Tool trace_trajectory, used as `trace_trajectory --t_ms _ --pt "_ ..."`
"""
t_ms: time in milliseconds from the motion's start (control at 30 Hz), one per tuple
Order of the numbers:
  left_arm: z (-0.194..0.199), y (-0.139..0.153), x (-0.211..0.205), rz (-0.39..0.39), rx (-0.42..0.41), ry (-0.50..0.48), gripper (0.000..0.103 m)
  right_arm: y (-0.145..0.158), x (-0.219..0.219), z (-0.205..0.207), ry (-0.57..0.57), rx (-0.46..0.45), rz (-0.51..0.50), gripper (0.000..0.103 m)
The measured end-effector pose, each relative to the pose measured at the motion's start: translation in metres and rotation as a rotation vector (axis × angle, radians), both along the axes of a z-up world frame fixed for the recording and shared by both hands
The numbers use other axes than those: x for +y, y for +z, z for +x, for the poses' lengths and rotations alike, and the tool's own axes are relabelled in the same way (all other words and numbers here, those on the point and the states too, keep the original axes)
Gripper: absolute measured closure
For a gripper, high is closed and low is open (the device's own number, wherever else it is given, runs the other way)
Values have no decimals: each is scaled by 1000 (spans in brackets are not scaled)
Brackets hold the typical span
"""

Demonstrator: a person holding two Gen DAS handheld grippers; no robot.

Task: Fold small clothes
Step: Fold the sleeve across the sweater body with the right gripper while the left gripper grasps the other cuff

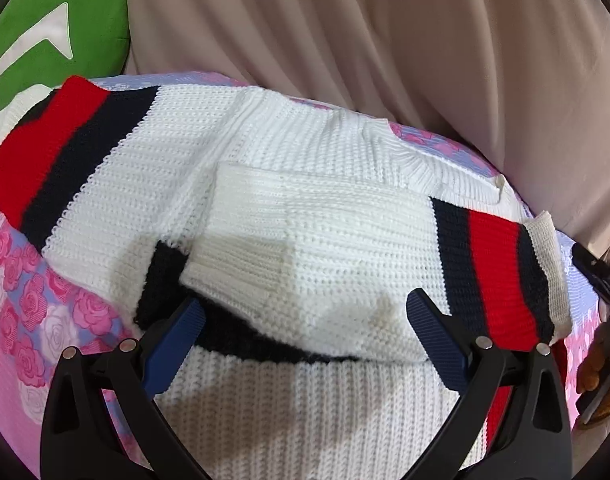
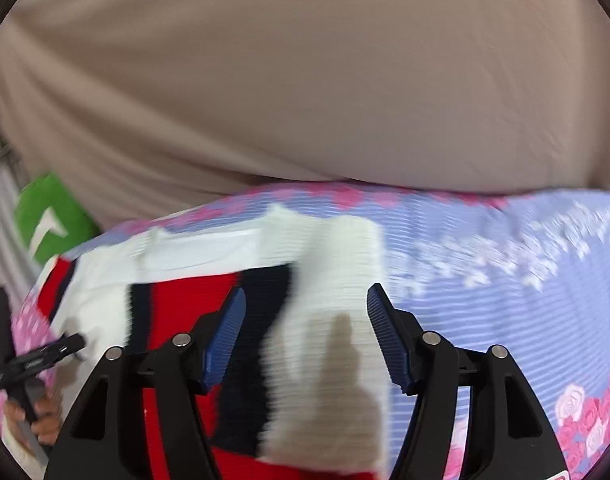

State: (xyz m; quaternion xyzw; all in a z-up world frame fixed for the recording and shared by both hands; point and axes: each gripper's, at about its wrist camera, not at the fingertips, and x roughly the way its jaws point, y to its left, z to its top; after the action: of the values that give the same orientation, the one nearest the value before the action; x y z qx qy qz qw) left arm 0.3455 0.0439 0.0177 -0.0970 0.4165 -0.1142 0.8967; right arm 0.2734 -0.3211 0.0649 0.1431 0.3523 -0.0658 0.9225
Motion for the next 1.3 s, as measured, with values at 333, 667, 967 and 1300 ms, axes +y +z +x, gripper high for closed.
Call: trace_trajectory --t_ms 333,667,967,1300 --pt "11 24 -7 91 -93 9 9 3 -38 1 1 -71 152 90" --pt "14 5 -19 13 -15 -78 8 -6 -68 -61 -1 -54 230 58" --pt "34 4 -32 29 -2 -56 88 -21 -21 -72 79 46 105 86" --pt "38 -6 -15 123 -33 -27 93 -35 -42 -76 6 63 109 92"
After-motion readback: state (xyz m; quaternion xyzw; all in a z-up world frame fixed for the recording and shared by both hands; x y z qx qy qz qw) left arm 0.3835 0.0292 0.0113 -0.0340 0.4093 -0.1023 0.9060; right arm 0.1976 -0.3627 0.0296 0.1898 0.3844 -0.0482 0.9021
